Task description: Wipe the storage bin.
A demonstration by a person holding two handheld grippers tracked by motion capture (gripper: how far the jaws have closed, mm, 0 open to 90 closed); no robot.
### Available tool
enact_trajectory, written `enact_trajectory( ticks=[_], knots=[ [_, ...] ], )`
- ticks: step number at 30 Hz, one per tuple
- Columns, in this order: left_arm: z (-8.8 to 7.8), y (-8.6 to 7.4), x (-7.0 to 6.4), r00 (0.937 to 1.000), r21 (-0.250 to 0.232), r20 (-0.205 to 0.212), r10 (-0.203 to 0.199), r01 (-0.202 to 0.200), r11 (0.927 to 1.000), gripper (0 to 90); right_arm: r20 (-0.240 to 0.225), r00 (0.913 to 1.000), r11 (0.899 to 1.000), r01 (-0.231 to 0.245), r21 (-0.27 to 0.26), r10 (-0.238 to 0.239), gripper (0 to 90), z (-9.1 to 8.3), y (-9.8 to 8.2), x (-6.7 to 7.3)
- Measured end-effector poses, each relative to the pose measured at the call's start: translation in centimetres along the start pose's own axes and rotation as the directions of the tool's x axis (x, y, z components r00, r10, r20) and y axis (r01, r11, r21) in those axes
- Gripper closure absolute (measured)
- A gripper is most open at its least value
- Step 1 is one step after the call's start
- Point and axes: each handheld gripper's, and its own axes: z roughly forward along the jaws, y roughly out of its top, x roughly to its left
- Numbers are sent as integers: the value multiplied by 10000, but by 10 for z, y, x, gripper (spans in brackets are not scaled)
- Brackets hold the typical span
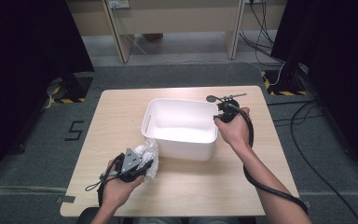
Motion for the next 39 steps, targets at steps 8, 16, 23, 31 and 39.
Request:
enact_trajectory(
  ticks=[8, 16, 23, 31, 39],
  knots=[
    [3, 1, -2, 9999, 11, 138, -10, 10, 10000, 726, -286, 9979, 9960, 567, -694, -588, 721, 12, 2, -7],
    [-3, -1, 0, 9998, -160, -20, -222, 222, 9996, 723, -103, 9972, 9957, 730, -573, -737, 772, -8, -9, 4],
    [-9, -1, 1, 9991, -329, -221, -358, 350, 9988, 721, -34, 9966, 9957, 818, -444, -821, 789, -7, -6, 2],
    [-11, -2, 4, 9967, -388, -442, -674, 657, 9971, 719, 150, 9966, 9954, 813, -513, -807, 803, -4, -2, -2],
    [-8, -3, 4, 9935, -530, -658, -932, 897, 9946, 727, 110, 9968, 9939, 802, -757, -796, 793, -12, -11, 1]
  ],
)
